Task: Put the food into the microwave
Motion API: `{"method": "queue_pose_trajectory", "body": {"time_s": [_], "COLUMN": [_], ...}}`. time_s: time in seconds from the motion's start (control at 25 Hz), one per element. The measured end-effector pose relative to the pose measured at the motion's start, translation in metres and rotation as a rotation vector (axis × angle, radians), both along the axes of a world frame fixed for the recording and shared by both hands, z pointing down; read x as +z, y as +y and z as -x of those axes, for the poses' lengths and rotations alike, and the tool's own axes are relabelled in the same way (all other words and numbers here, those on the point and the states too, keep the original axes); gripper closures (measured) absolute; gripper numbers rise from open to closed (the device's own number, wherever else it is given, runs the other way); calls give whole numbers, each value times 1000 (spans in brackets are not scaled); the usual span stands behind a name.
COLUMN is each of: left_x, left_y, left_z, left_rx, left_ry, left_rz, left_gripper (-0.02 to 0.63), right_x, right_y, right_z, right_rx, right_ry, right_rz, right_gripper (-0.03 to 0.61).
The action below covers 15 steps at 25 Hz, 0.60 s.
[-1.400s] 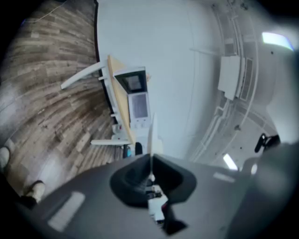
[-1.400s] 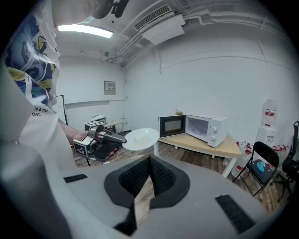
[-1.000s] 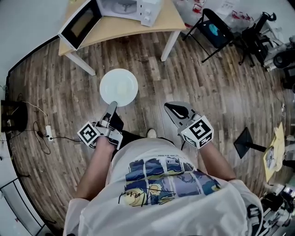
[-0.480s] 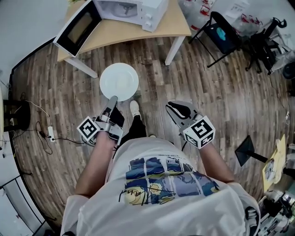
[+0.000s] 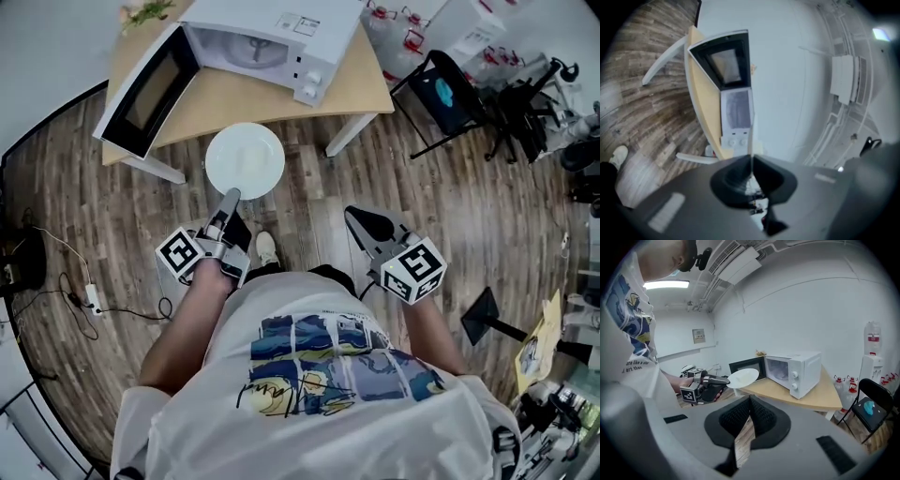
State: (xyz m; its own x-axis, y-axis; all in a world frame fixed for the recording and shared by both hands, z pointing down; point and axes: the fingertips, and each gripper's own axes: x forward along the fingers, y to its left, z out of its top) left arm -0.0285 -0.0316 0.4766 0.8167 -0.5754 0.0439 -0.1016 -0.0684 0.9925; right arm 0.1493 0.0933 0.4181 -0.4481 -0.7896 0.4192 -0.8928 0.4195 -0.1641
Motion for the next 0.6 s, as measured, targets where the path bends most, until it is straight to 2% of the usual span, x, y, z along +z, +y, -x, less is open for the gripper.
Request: {"method": "queue_pose_trajectory", "body": {"time_s": [0.24,0.6], "left_x": [9,30], "left_y": [-70,-167], "left_z": [-15,-32], "left_rx": [2,-129], "left_ry": [1,-6], "left_rz": [-1,15], "left_gripper": [595,595], "right_x": [-17,-31], "right_y": [-68,-158], "right_z": [-1,-27], "right_rx": [-1,-144], "right_ry": [-16,-6], "right_rz": [-34,-55], "right_gripper": [571,571]}}
